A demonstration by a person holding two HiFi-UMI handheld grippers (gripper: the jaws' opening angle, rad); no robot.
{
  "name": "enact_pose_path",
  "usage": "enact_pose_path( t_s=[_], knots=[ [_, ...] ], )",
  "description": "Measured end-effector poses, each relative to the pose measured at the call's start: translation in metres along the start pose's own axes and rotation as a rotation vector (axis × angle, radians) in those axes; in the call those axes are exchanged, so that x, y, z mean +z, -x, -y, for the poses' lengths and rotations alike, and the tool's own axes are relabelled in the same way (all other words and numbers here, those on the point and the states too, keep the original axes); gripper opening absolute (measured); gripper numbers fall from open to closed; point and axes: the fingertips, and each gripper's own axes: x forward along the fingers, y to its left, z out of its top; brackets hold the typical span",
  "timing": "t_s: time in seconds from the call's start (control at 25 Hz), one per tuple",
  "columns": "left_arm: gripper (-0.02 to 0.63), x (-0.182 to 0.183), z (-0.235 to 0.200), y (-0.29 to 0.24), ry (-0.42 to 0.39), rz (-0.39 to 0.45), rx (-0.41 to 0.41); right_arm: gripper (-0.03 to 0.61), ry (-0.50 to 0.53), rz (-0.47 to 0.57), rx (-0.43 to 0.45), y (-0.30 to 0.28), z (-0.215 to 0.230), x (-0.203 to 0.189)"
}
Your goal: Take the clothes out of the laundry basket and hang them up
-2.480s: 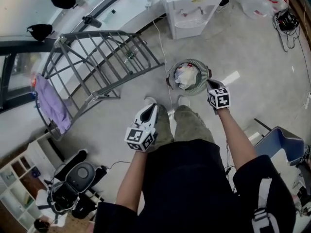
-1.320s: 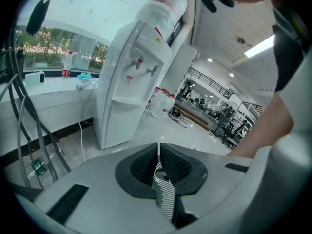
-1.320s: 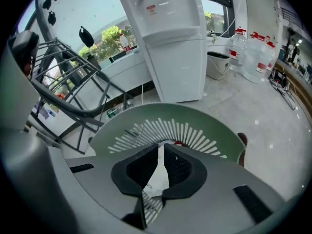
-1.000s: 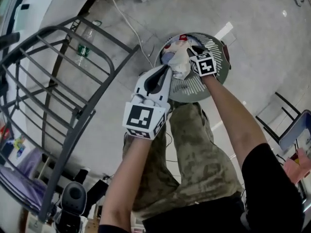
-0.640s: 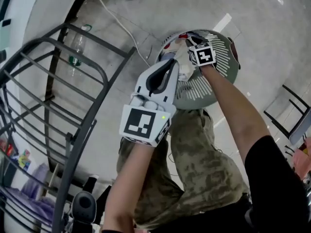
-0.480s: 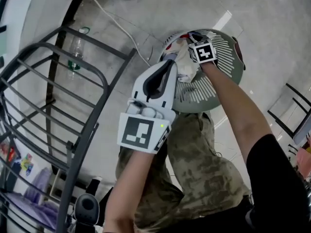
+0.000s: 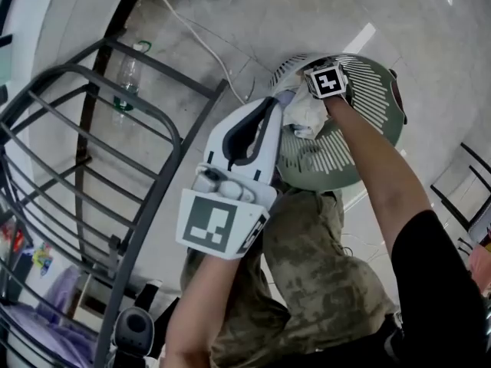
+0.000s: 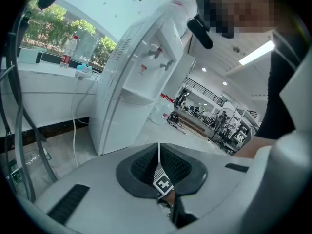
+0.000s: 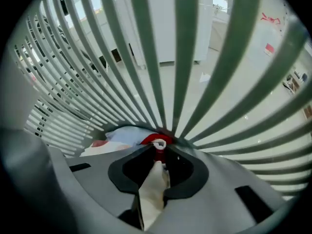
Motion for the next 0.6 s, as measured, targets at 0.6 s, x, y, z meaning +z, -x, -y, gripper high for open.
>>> enact_pose_path(
  t_s=[0.6],
  knots=[
    [0.012, 0.026, 0.040, 0.073, 0.042, -0.112, 0.101, 0.012, 0.524, 0.180, 0.097, 0.219, -0.080, 0.010]
  ],
)
